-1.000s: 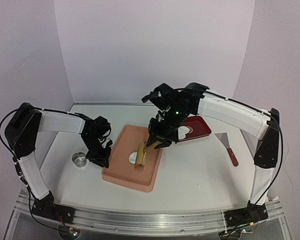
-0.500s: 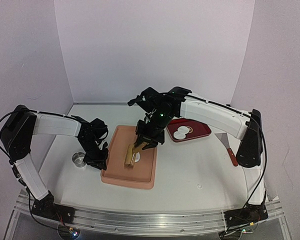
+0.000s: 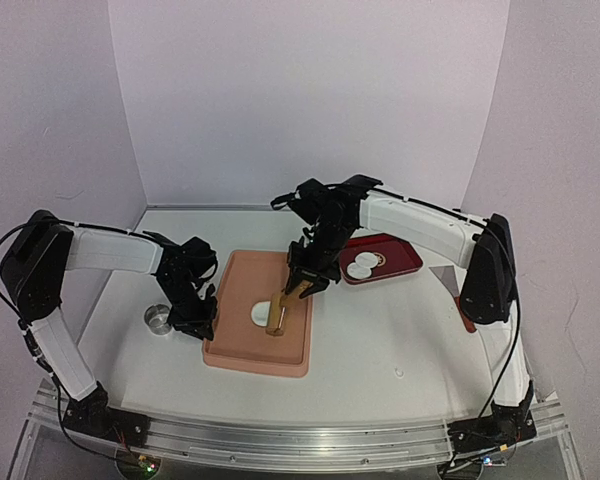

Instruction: Roll out the dumpling wrappers from the dough

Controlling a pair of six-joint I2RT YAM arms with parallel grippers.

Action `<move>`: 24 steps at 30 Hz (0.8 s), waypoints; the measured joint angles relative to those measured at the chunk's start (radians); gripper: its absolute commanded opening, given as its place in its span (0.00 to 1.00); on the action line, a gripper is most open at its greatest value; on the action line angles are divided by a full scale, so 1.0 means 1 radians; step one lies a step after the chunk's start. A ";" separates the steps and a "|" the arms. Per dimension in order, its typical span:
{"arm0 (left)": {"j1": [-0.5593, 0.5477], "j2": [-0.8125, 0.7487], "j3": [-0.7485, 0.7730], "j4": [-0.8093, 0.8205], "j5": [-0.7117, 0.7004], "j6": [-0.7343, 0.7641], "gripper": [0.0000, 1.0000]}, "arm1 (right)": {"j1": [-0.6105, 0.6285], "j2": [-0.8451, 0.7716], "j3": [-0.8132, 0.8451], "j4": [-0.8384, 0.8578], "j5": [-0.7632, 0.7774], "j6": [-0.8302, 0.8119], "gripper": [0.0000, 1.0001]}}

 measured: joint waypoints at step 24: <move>-0.016 0.138 0.147 -0.167 -0.019 0.072 0.04 | -0.102 0.193 0.204 -0.128 -0.229 -0.092 0.00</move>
